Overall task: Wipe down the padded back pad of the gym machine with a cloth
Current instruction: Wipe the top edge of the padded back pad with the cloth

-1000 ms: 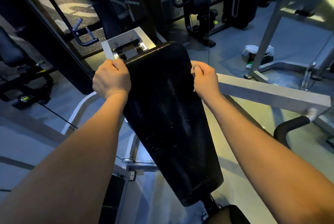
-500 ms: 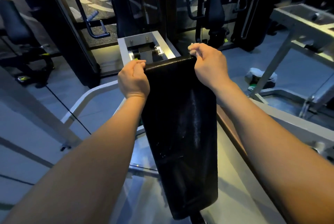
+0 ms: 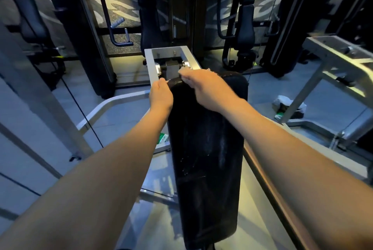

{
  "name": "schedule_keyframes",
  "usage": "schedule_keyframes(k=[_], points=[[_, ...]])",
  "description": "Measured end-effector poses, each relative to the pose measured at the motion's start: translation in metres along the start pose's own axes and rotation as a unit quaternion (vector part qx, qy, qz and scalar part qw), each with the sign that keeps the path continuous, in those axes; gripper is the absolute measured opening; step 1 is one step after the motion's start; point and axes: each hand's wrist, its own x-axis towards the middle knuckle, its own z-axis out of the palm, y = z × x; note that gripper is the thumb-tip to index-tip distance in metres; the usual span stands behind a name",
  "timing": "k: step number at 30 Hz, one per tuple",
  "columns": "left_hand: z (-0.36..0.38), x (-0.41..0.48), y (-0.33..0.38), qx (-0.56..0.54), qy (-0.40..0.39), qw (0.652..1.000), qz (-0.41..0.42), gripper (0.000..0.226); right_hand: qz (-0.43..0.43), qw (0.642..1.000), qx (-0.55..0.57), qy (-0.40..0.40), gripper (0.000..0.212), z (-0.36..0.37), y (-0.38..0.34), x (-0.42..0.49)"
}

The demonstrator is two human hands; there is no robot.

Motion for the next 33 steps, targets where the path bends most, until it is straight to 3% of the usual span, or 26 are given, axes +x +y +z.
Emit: schedule_keyframes(k=[3, 6, 8, 11, 14, 16, 19, 23, 27, 30, 33], points=[[-0.009, -0.024, -0.006, -0.043, -0.037, 0.998, 0.033, 0.038, 0.092, 0.995, -0.047, -0.003, 0.046, -0.015, 0.033, -0.006], [-0.015, -0.038, -0.030, -0.032, -0.108, 0.991, 0.078, 0.034, 0.159, 0.985, -0.062, 0.021, 0.040, -0.005, 0.027, 0.003], [-0.020, -0.043, -0.050, -0.009, -0.141, 0.984, 0.109, 0.046, 0.146, 0.988, -0.041, 0.039, 0.037, 0.011, 0.004, 0.012], [-0.026, -0.042, -0.063, -0.004, -0.159, 0.977, 0.144, 0.055, 0.054, 0.997, -0.002, 0.050, 0.028, 0.029, -0.032, 0.018], [-0.034, -0.035, -0.061, 0.000, -0.172, 0.973, 0.154, 0.051, -0.013, 1.000, -0.020, -0.013, 0.033, 0.015, -0.038, 0.018], [-0.041, -0.035, -0.060, 0.021, -0.183, 0.972, 0.146, 0.056, 0.026, 0.997, -0.030, -0.071, 0.040, 0.001, -0.024, 0.020], [-0.051, -0.036, -0.069, -0.003, -0.198, 0.975, 0.106, 0.048, 0.088, 0.994, -0.062, -0.031, 0.024, 0.003, -0.017, 0.024], [-0.060, -0.034, -0.078, -0.049, -0.111, 0.993, 0.012, 0.022, 0.029, 0.997, -0.075, 0.016, 0.033, 0.035, -0.055, 0.027], [-0.076, -0.033, -0.077, -0.077, -0.045, 0.995, -0.045, 0.021, -0.099, 0.988, -0.117, -0.036, 0.032, 0.033, -0.056, 0.022], [-0.090, -0.032, -0.079, -0.078, -0.026, 0.995, -0.059, 0.024, -0.077, 0.987, -0.126, -0.070, 0.028, 0.017, -0.040, 0.032], [-0.099, -0.035, -0.079, -0.080, -0.015, 0.995, -0.061, 0.025, -0.051, 0.987, -0.150, -0.012, 0.028, 0.033, -0.045, 0.030]])
